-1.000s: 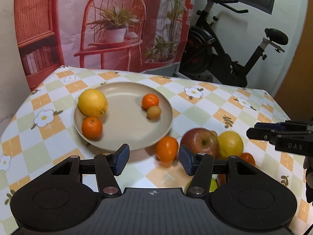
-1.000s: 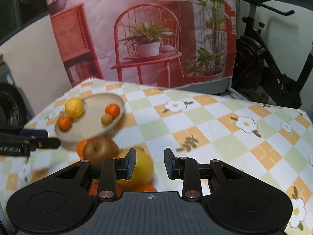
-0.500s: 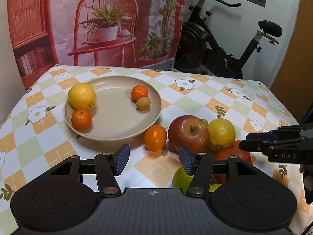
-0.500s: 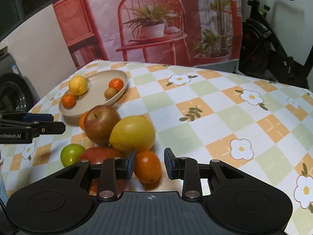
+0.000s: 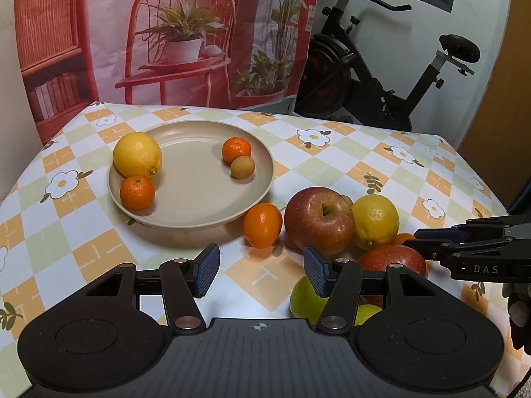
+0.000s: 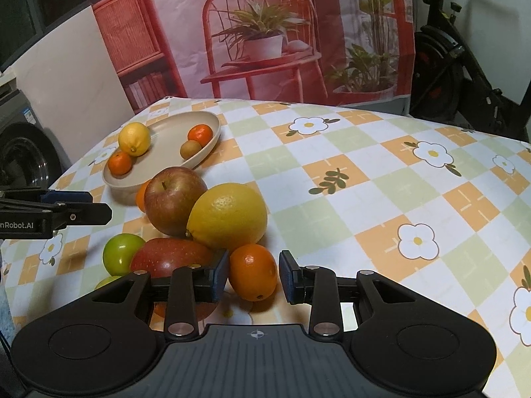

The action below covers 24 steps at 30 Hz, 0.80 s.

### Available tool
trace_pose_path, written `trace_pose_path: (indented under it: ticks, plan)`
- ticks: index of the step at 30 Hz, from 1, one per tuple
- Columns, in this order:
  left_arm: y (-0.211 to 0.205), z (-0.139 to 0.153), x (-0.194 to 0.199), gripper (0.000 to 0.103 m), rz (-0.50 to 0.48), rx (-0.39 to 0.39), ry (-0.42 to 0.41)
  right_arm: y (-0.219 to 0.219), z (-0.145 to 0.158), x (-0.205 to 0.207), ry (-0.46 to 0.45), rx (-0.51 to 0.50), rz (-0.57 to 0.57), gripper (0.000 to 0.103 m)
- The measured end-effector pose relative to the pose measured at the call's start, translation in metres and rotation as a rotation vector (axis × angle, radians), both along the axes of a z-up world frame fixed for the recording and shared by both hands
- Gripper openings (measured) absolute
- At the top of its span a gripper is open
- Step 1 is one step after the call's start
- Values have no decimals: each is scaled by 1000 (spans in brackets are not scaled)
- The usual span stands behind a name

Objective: Organize fruits
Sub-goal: 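Move right tool to a tangerine in the fruit pile and close on it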

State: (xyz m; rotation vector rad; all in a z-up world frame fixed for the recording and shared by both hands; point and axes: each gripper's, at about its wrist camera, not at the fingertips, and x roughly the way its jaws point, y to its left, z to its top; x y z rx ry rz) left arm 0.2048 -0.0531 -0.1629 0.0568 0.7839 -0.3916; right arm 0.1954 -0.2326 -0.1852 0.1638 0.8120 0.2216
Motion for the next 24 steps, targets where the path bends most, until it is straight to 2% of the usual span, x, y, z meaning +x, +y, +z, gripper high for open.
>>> trace_pose_path:
  ticks: [20,23,24]
  plan:
    - [0,1,-2,59,-7,-10,-1,-5,-3,-4,-2,65,-20,27]
    - [0,1,-2,59,-4,-11,-1,-5,2,-4,-21,48,-35,21]
    - [1,0,-2,59,-4,-12,0,-7,4,-5,-28,38,-44,16]
